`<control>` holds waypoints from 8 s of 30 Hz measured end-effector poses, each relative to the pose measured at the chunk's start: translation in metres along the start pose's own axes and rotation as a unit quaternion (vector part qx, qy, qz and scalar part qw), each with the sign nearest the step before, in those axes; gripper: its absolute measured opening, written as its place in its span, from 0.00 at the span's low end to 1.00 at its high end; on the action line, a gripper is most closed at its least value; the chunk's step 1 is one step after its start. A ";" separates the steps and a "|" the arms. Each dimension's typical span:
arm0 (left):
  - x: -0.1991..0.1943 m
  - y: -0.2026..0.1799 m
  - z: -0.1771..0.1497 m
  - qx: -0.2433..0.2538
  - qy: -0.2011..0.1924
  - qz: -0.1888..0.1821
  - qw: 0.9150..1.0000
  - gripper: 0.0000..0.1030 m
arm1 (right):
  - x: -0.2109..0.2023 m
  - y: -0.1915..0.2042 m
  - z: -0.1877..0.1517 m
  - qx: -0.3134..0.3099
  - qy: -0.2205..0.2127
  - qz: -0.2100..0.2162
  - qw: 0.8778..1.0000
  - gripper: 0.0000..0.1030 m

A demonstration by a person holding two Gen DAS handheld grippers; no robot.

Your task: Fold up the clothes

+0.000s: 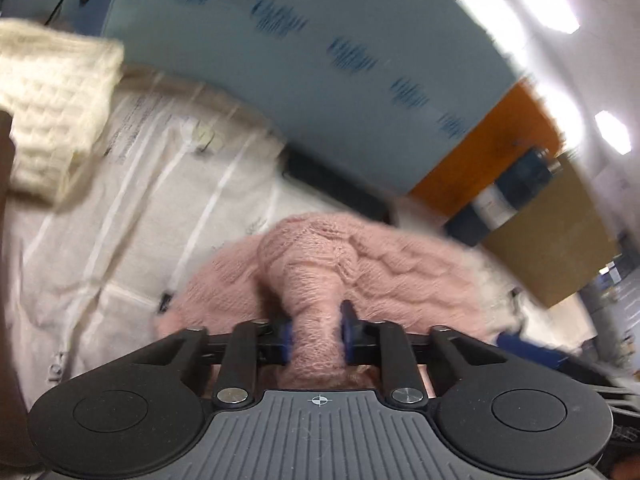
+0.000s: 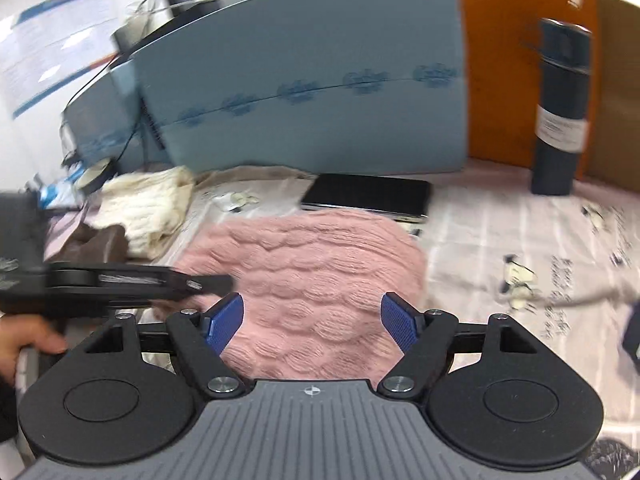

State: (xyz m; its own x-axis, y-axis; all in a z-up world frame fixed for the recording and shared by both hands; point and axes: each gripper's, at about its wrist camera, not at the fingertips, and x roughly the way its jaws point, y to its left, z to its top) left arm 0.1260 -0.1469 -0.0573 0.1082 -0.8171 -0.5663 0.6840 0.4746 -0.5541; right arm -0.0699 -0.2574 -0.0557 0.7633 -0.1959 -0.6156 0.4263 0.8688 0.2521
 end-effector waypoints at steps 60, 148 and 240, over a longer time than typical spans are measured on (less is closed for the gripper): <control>0.202 -0.287 -0.130 0.141 0.046 -0.161 0.976 0.43 | -0.159 -0.318 -0.014 0.246 -0.033 -0.181 0.952 0.31; 0.028 -0.213 -0.133 0.328 0.076 0.041 0.941 1.00 | -0.203 -0.117 -0.092 0.293 -0.004 -0.389 0.873 1.00; 0.049 -0.248 -0.139 0.353 0.043 0.075 0.932 1.00 | -0.204 -0.175 -0.096 0.321 -0.024 -0.370 0.871 1.00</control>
State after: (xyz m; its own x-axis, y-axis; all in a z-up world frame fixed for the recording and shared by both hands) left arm -0.1382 -0.2593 -0.0323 0.2039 -0.7156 -0.6681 0.9729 0.2240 0.0570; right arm -0.3471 -0.3261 -0.0462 0.1763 -0.6274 -0.7585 0.9826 0.0662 0.1736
